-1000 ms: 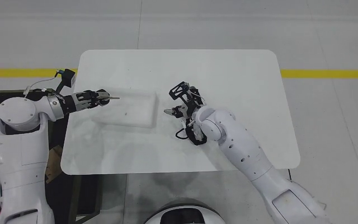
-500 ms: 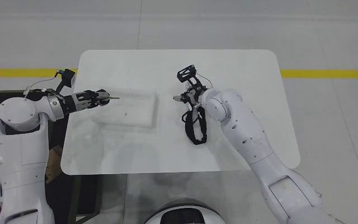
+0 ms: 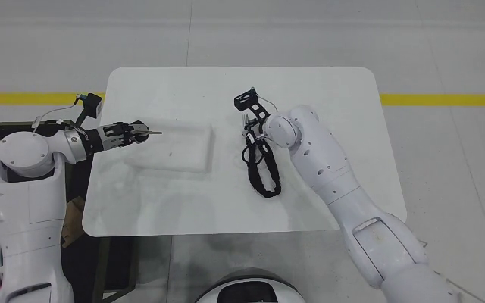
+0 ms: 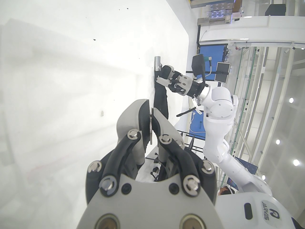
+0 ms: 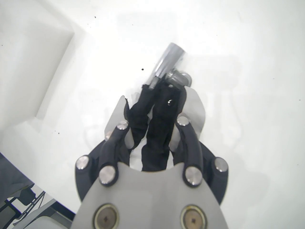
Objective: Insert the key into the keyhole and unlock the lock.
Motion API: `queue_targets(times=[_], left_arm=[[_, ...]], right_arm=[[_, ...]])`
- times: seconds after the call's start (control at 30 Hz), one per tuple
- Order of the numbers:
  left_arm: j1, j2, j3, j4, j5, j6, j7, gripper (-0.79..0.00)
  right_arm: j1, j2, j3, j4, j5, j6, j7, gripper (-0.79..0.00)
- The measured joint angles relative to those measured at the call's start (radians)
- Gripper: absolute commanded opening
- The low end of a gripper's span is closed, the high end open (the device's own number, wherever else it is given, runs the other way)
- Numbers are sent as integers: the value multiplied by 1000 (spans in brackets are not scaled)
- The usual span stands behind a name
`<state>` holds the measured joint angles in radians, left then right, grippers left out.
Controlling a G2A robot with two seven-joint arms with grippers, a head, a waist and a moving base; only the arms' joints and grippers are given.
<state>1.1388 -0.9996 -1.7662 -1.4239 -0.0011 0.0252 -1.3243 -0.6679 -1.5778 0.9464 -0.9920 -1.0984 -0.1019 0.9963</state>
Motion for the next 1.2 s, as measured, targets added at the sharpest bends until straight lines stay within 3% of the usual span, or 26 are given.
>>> queue_targets(times=[0.13,0.2,0.3,0.37,0.43,0.53,0.57,0.63,0.7,0.8,0.83,0.93,1.03,1.13,1.2], left_arm=[[0,0,0,0,0,0,0,-785],[0,0,0,0,0,0,0,-785],[0,0,0,0,0,0,0,-785],[0,0,0,0,0,0,0,-785],[0,0,0,0,0,0,0,-785],[0,0,0,0,0,0,0,-785],[0,0,0,0,0,0,0,-785],[0,0,0,0,0,0,0,-785],[0,0,0,0,0,0,0,-785],[0,0,0,0,0,0,0,-785],[0,0,0,0,0,0,0,-785],[0,0,0,0,0,0,0,-785],[0,0,0,0,0,0,0,-785],[0,0,0,0,0,0,0,-785],[0,0,0,0,0,0,0,-785]], right_arm=[[7,-16,11,28,-21,-4,-19,-757],[9,-22,28,24,-20,-17,-20,-785],[8,-24,62,-4,-21,-34,2,-683],[3,-23,85,-28,-17,-46,31,-462],[-8,-22,106,-63,-22,-62,70,-336],[-34,-23,127,-116,-21,-79,120,-366],[-43,-24,128,-131,-28,-84,128,-422],[-62,-26,127,-153,-45,-96,142,-422],[-75,-31,125,-163,-65,-94,138,-283],[-80,-39,120,-153,-100,-83,115,-185],[-79,-42,120,-146,-109,-79,109,-185],[-68,-52,124,-122,-109,-74,102,-351],[-58,-64,123,-94,-113,-75,94,-348],[-47,-75,120,-59,-122,-76,82,-434],[-39,-83,122,-38,-125,-75,76,-449]])
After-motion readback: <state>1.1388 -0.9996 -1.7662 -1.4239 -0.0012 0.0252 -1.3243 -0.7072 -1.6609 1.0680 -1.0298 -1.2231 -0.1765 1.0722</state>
